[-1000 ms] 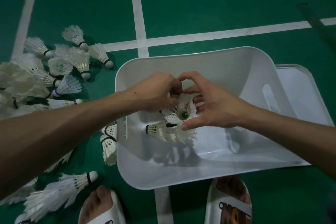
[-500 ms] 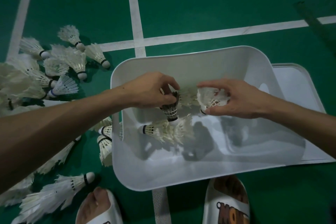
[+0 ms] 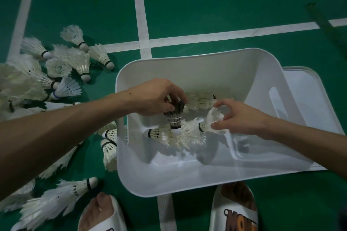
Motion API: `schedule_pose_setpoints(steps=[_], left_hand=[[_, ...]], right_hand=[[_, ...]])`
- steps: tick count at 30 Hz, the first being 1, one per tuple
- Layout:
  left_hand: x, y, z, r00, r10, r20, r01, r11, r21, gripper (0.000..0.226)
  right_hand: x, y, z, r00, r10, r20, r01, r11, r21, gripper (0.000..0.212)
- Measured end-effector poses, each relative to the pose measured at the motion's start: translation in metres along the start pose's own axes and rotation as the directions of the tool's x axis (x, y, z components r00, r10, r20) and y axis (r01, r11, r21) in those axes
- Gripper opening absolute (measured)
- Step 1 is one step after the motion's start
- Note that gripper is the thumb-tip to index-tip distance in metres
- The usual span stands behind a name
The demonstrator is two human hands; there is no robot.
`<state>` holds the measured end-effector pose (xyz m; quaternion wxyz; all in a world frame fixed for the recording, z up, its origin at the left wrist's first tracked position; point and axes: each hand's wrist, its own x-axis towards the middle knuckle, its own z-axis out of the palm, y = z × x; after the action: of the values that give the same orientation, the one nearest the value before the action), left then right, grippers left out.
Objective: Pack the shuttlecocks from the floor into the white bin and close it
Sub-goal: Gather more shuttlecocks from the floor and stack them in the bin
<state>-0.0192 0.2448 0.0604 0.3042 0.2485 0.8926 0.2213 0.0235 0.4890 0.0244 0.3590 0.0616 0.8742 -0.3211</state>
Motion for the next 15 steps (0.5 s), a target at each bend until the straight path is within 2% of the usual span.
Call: schedule_pose_setpoints(steps=[3,7,15], left_hand=[[0.000,0.000,0.001,1.000,0.004,-0.009,-0.004,1.000,0.018,0.033],[0.000,0.000,0.002,1.000,-0.001,-0.010,0.001,1.000,0.009,0.033],[-0.001,-0.001,0.001,1.000,-0.003,-0.013,0.003,1.000,-0.006,0.031]], right_hand=[[0.007,0.003,0.006,0.997,0.041,0.068,-0.050,0.990,0.134,0.055],[0.012,0.002,0.013,0.993,0.085,0.087,-0.099,0.980,0.172,0.047],[0.012,0.000,0.009,0.970,0.147,0.194,-0.212,0.902,0.375,0.041]])
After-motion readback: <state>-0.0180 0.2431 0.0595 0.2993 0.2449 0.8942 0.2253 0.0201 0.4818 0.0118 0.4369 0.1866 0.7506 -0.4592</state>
